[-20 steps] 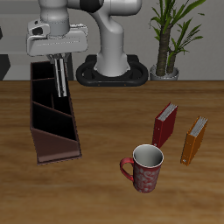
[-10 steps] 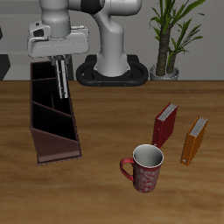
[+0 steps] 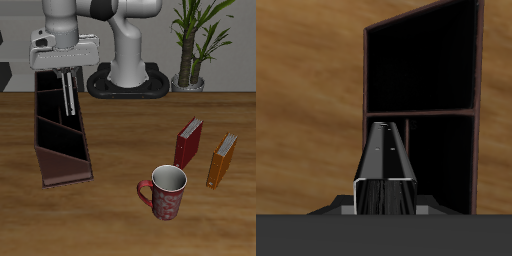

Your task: Place the striped book into the right desk caddy's front compartment and place the red mug into the right desk caddy's right compartment

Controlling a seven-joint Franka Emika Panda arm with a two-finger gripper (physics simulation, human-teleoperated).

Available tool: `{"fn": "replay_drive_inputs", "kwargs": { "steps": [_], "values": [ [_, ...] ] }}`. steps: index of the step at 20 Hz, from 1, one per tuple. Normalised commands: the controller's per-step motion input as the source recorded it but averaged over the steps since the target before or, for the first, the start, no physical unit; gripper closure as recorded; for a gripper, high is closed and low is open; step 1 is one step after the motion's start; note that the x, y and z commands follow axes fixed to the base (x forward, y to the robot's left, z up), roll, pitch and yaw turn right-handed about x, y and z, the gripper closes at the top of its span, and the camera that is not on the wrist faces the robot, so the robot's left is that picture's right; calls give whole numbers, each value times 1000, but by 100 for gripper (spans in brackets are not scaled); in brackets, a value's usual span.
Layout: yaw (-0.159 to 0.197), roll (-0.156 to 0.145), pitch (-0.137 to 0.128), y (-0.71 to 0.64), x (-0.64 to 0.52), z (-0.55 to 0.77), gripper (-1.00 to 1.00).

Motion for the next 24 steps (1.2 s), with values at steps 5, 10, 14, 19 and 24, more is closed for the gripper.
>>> {"fn": "replay_drive_inputs", "kwargs": {
  "steps": [5,10,14,19,24],
  "values": [
    [-28,-1,12,31,5,-67,100],
    [-18,-14,29,-88,37,-160,100],
    [-23,-8,25,-4,18,-106,100],
    [-17,-14,32,-56,26,-137,100],
    [-15,-15,27,-54,52,-119,100]
  ]
}}
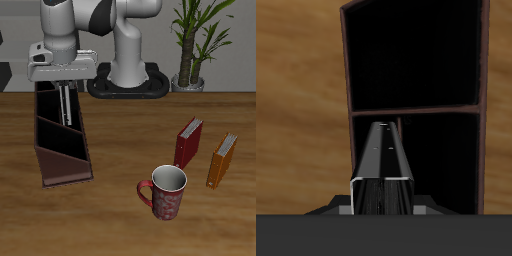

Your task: Place the striped book into the right desk caddy's front compartment and place the red mug into the right desk caddy's right compartment

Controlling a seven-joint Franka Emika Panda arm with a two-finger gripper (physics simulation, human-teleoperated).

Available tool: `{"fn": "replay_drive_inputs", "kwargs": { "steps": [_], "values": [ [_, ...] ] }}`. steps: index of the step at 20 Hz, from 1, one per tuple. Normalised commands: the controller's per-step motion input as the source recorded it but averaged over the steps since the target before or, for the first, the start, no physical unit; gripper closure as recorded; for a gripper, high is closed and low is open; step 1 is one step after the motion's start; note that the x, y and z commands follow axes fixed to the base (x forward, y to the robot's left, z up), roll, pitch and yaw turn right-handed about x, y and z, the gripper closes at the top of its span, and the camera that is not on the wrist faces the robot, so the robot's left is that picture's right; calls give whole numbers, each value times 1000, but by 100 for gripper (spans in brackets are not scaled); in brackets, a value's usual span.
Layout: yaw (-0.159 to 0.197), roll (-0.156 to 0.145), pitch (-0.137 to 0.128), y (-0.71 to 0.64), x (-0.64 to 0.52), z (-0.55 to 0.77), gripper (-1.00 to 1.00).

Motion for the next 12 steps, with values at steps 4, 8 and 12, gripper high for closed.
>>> {"fn": "replay_drive_inputs", "kwargs": {
  "steps": [4,8,12],
  "values": [
    [-14,-4,39,-37,71,-158,100],
    [0,-3,13,-15,17,-97,100],
    [21,9,32,75,27,-187,100]
  ]
}}
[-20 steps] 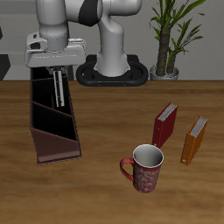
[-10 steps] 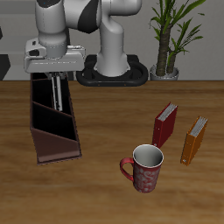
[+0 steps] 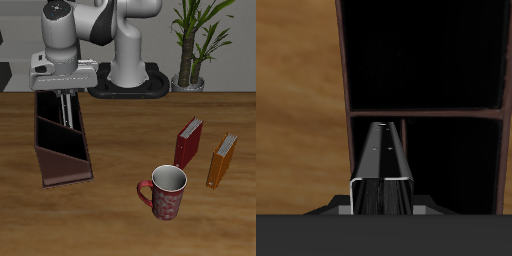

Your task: Place the striped book into the right desk caddy's front compartment and place the red mug into the right desk caddy's right compartment

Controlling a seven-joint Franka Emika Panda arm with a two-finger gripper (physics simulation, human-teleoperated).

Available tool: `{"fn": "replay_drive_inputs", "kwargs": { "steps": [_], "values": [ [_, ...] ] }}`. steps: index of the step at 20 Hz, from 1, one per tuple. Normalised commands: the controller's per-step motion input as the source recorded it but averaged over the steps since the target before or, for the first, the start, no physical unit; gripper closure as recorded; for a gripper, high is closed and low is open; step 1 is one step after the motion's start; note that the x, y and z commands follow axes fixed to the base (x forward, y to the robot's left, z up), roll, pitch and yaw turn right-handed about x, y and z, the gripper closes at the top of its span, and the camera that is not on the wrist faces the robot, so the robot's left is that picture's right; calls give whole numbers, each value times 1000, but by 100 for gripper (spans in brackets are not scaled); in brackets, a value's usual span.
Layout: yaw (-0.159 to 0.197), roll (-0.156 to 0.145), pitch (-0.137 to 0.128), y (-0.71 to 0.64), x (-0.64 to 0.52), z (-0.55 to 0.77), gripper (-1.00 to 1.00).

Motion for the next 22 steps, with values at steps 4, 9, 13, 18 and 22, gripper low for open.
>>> {"fn": "replay_drive_inputs", "kwargs": {
  "steps": [4,9,13,18,22],
  "values": [
    [4,4,34,29,48,-163,100],
    [-3,-2,30,16,39,-120,100],
    [-16,1,15,-41,-13,-26,-100],
    [-8,-18,1,-31,7,35,-100],
    [5,14,-7,81,24,41,-100]
  ]
}}
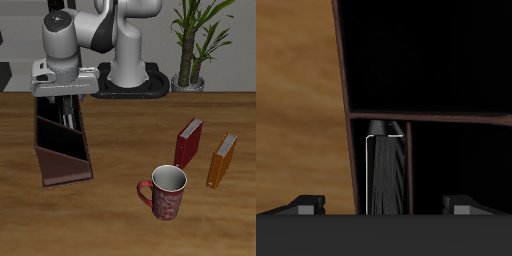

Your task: Place the striped book into the right desk caddy's front compartment and place the red mug into the right desk caddy's right compartment

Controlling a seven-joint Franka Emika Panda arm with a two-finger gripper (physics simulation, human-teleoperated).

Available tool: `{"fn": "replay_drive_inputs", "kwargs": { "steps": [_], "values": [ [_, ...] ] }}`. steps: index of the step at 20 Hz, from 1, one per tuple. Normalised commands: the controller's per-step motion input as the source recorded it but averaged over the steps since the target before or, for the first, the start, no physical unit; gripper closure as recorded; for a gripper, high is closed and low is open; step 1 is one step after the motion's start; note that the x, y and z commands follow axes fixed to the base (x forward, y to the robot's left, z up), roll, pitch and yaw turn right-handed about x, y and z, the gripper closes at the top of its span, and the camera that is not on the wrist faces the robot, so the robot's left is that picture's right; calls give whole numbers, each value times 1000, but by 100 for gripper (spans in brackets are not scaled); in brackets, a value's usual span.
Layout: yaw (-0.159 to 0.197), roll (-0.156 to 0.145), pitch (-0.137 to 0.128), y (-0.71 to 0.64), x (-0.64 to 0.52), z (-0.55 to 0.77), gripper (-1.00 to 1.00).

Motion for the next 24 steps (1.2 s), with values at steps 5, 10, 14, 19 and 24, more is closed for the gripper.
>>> {"fn": "replay_drive_inputs", "kwargs": {
  "steps": [5,10,14,19,24],
  "values": [
    [26,2,-16,52,3,34,-100],
    [16,2,-55,115,39,194,-100],
    [-8,-21,-69,217,213,243,-100],
    [-21,-14,-46,240,202,198,-100],
    [7,22,-54,449,307,297,-100]
  ]
}}
